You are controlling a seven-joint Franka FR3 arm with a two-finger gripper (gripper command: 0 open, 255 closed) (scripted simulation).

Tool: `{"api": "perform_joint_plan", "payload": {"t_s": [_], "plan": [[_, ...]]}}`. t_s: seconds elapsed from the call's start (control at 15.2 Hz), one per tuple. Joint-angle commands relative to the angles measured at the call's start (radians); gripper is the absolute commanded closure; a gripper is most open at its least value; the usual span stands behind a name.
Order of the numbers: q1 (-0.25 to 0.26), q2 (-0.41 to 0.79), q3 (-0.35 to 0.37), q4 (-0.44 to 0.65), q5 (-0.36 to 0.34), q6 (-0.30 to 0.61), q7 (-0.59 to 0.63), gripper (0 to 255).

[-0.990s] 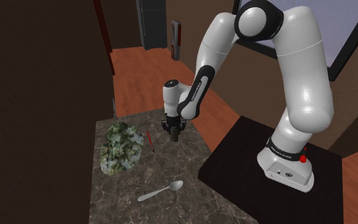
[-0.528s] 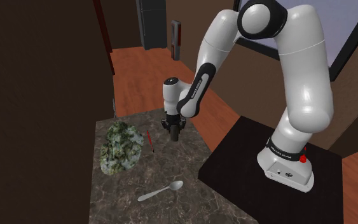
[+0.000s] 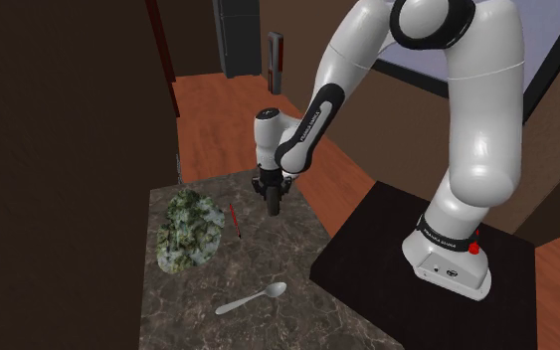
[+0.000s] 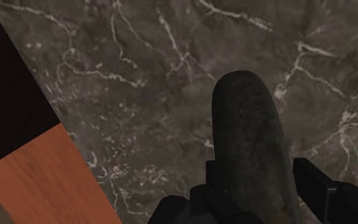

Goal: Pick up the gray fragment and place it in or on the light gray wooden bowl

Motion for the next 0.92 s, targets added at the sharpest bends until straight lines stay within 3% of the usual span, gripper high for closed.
{"api": "perform_joint_plan", "payload": {"t_s": [0.0, 0.86], "plan": [[-0.008, -0.028, 0.013, -0.006, 0.016, -0.022, -0.011, 255], [-0.048, -0.191, 0.072, -0.019, 0.12, -0.164, -0.094, 255]]}}
